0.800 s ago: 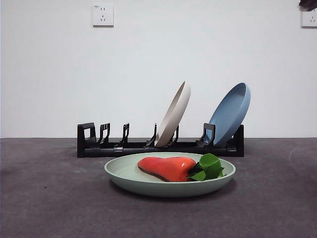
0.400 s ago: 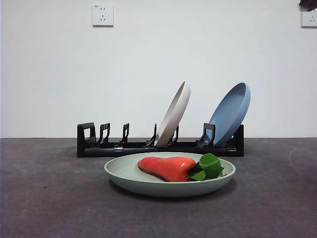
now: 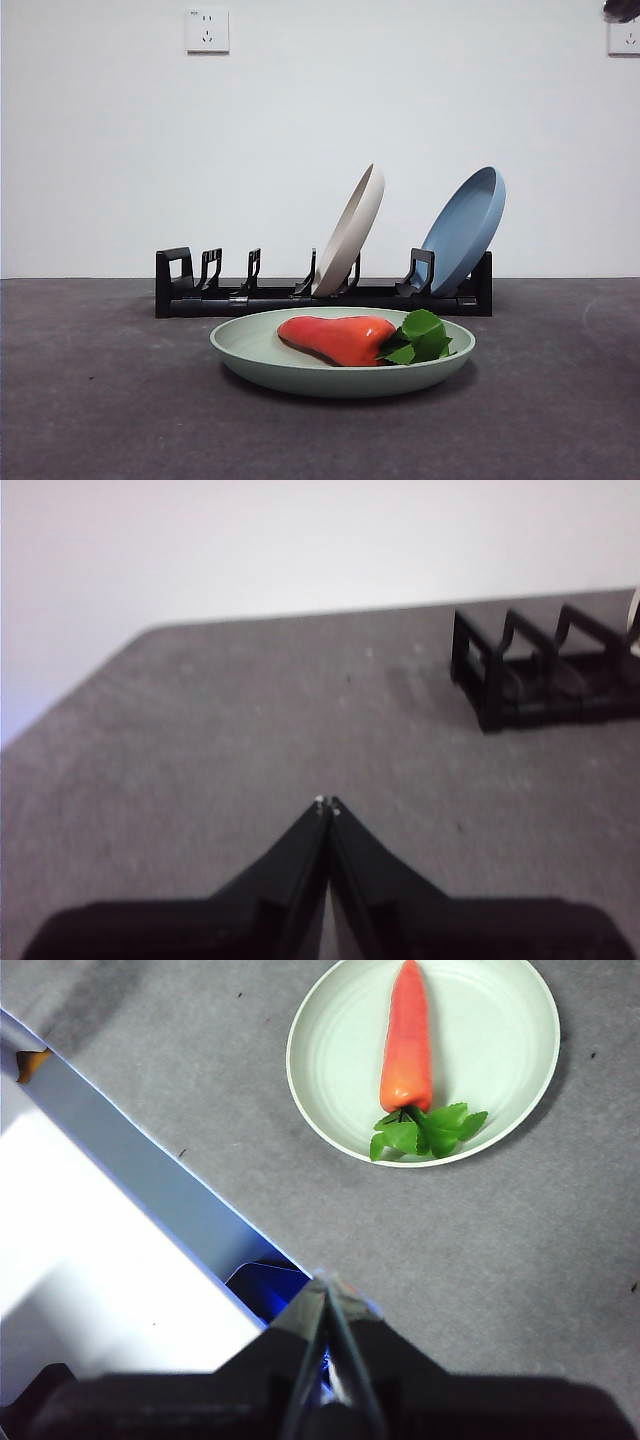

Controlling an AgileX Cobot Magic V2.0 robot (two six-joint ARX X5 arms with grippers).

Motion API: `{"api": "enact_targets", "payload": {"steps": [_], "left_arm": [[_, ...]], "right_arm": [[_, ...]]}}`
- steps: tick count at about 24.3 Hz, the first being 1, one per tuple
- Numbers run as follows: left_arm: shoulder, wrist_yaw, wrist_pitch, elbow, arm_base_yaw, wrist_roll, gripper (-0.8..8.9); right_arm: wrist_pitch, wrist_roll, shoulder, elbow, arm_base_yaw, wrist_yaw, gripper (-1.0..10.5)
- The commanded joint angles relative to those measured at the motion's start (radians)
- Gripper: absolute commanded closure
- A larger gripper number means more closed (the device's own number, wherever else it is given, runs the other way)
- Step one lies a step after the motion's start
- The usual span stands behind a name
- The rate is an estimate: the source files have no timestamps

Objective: Take the green plate from the plate rack,put the plate on the table,take the carrot from the table,put the carrot in the plate

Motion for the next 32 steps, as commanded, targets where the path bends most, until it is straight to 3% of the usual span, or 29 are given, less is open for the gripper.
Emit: {"api": "enact_targets", "payload": {"steps": [1, 9, 30, 32], "left_arm": [[-0.022, 0.003, -0.05, -0.009, 0.004, -0.043, 8.17], [-0.038, 0.079, -0.07, -0.016, 0.004, -0.076, 8.17], [-0.037, 0.076, -0.07, -0.016, 0.005, -0.076, 8.17], [-0.037, 0.076, -0.07, -0.016, 0.005, -0.076, 8.17]], "right_arm": [[0.002, -0.005, -0.002, -0.007, 0.002, 0.002, 9.5], [0.002, -0.005, -0.002, -0.007, 0.002, 0.001, 9.5], [0.002, -0.006, -0.002, -0.007, 0.002, 0.002, 9.5], [0.015, -0.064, -0.014, -0.007, -0.009, 0.023, 9.5]]}}
